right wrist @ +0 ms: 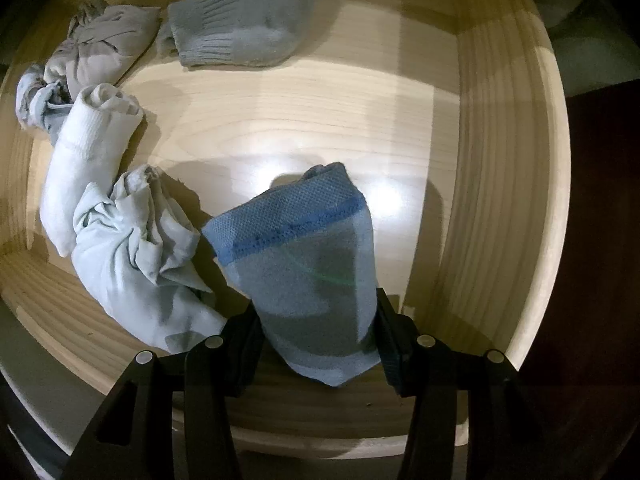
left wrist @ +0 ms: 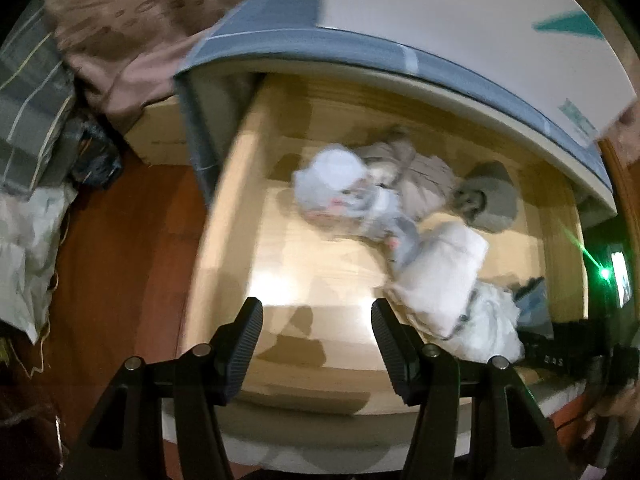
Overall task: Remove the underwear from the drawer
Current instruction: 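Lower the left tool onto the white rolled sock while the right tool holds the light blue sock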
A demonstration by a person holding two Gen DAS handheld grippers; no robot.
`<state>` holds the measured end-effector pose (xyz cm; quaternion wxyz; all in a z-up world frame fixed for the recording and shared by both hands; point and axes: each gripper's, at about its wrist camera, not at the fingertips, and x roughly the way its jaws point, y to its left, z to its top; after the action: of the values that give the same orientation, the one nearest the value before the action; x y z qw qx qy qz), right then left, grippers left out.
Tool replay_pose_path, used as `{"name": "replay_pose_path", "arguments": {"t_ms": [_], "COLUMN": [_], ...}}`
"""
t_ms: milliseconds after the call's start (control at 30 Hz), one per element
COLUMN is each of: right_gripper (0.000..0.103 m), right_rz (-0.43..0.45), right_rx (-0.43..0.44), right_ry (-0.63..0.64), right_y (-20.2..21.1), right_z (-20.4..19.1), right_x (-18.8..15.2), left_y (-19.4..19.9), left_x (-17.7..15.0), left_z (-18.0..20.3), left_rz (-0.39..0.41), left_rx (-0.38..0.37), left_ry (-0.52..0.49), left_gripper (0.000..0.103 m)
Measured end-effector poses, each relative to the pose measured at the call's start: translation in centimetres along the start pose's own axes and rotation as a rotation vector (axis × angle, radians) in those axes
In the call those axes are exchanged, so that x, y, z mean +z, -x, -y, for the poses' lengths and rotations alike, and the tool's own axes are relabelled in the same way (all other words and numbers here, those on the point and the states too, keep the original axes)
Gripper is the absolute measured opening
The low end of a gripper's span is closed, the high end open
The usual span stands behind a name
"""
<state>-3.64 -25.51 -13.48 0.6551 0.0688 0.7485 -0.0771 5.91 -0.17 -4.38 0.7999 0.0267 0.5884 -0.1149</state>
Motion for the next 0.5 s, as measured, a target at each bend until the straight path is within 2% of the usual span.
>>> {"name": "replay_pose_path", "arguments": {"t_ms": [233,500], "right_gripper": [0.047,0.047], "right_rz": [0.007,0.01], "right_rx": [0.004,0.008], "right_ry": [-0.002,-0.002], "right_y": [0.2,0.3], "right_z": [0.6,0.8], "right_x": [0.0,0.2], "left_y": [-0.8,-3.6], "left_x": [1.4,3.1], "left_z": [4.7,7.5], "left_rz": [-0.034,-0.119], "left_rx": [-0.051,-0.069], "left_ry": [-0.107,-0.117], "left_gripper": [0.058,0.058]}}
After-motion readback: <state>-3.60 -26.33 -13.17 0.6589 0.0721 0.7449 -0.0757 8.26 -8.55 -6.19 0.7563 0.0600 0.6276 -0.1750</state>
